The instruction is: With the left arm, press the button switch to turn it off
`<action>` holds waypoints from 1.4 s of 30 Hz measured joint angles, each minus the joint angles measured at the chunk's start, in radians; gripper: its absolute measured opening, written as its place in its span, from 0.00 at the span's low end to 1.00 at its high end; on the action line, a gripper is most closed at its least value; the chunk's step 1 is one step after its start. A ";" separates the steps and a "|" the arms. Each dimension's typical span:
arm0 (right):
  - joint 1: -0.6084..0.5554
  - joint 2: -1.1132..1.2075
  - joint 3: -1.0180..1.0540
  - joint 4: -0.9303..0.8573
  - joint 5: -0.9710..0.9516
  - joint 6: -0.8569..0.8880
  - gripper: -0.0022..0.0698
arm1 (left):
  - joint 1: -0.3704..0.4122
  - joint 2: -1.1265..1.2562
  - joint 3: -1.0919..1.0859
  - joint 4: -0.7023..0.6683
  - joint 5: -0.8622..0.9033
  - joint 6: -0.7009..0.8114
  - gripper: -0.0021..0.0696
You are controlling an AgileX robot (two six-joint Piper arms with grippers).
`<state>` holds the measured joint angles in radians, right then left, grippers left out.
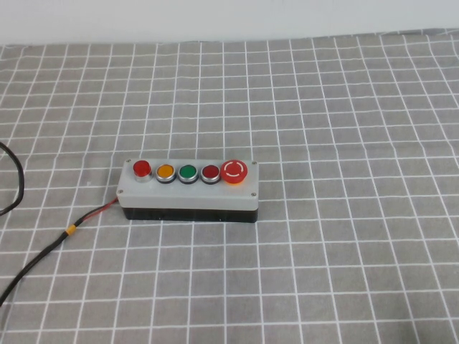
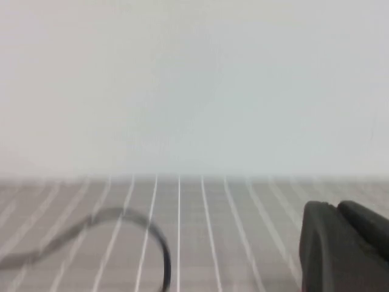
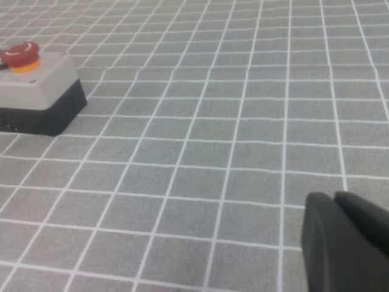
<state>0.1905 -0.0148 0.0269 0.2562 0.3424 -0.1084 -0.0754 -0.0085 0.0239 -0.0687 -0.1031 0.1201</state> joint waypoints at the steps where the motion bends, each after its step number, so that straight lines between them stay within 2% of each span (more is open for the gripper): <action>1: 0.000 0.000 0.000 0.000 0.000 0.000 0.01 | 0.005 -0.001 0.000 0.000 0.035 0.000 0.02; 12: 0.000 0.000 0.000 0.000 0.000 0.000 0.01 | 0.007 -0.002 0.002 0.003 0.482 -0.001 0.02; 22: 0.000 0.000 0.000 0.000 0.000 0.000 0.01 | 0.007 -0.002 0.002 -0.001 0.486 -0.015 0.02; 26: 0.000 0.000 0.000 0.000 0.000 0.000 0.01 | 0.007 -0.002 0.004 -0.052 0.392 -0.149 0.02; 29: 0.000 0.000 0.000 0.000 0.000 0.000 0.01 | 0.007 -0.002 0.004 -0.056 0.323 -0.196 0.02; 42: 0.000 0.000 0.000 0.000 0.000 0.000 0.01 | 0.007 -0.002 0.004 -0.049 0.295 -0.210 0.02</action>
<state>0.1905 -0.0148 0.0269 0.2562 0.3424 -0.1084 -0.0686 -0.0110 0.0276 -0.1179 0.1916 -0.0896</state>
